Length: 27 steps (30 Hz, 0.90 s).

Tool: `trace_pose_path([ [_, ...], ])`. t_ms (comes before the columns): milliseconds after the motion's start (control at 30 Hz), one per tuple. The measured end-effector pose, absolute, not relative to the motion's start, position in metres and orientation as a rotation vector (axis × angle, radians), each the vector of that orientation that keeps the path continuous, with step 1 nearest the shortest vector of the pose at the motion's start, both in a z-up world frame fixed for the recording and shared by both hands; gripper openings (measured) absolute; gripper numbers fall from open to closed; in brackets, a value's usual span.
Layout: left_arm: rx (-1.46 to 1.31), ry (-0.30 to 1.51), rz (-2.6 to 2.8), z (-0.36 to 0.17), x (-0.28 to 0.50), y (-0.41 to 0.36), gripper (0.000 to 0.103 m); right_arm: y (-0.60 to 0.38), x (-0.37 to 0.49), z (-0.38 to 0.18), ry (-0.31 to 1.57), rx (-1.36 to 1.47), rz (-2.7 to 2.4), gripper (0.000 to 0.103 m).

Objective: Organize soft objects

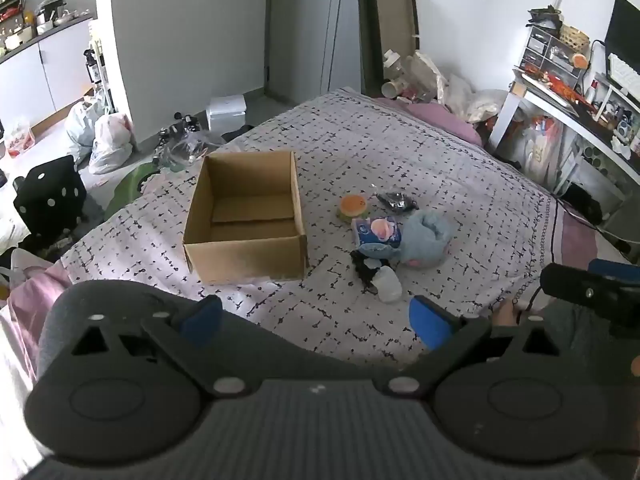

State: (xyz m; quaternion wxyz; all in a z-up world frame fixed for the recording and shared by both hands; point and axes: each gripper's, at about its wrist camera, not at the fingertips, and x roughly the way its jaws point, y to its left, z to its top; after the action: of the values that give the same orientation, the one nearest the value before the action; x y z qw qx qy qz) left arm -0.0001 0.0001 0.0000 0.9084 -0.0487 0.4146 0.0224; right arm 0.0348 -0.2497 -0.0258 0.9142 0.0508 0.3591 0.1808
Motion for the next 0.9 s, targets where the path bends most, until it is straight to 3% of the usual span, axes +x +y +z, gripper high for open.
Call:
trace_pose_path([
  [900,-0.116,0.825,0.060,0.017,-0.015,0.015,0.099,-0.241,0.022,-0.018,0.721,0.054,0.355,0.103],
])
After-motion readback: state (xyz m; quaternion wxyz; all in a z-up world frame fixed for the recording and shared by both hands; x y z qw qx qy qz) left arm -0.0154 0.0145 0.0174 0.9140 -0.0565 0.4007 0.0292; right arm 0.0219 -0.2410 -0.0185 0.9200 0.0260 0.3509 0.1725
